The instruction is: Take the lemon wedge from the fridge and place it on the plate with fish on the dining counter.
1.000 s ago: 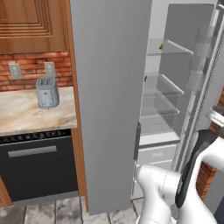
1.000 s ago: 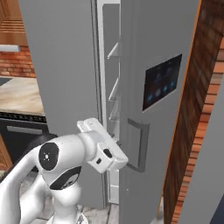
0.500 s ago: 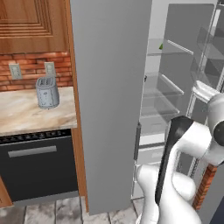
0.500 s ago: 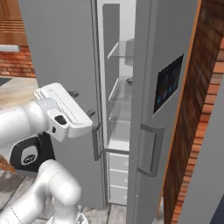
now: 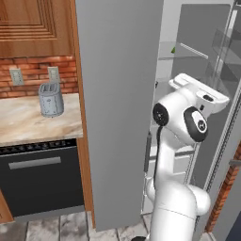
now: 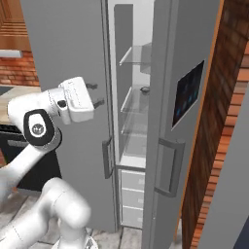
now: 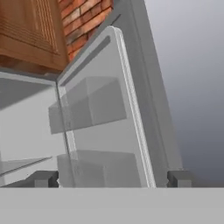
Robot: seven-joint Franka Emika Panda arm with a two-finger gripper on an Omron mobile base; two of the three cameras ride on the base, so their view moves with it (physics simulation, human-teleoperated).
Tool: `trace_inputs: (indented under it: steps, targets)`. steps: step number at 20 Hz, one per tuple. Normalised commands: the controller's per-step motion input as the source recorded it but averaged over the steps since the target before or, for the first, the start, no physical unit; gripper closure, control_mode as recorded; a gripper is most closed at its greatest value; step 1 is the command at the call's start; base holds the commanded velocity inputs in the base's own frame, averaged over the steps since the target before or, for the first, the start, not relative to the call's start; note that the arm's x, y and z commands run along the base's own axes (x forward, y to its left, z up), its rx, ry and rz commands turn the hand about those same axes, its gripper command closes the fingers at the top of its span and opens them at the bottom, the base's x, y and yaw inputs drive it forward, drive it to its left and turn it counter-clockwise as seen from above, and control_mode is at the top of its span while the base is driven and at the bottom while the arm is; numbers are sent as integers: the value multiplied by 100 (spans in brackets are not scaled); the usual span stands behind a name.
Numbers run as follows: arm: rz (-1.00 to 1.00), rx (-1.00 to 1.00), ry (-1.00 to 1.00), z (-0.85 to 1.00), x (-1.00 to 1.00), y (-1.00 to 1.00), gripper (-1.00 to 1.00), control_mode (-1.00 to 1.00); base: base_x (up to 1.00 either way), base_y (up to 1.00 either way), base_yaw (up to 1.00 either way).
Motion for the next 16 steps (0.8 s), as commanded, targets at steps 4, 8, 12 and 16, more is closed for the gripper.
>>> trace_inputs:
  steps: [4,8,12,16]
  targets:
    - [-18,-1,18,0,100,-25,-100,-100,0,0,0]
    - [-9,2,17,0,94,-44,-100,-100,0,0,0]
    - [-1,14,8,0,21,-67,-100,-100,0,0,0]
    - [0,9,6,0,44,-68,-100,-100,0,0,0]
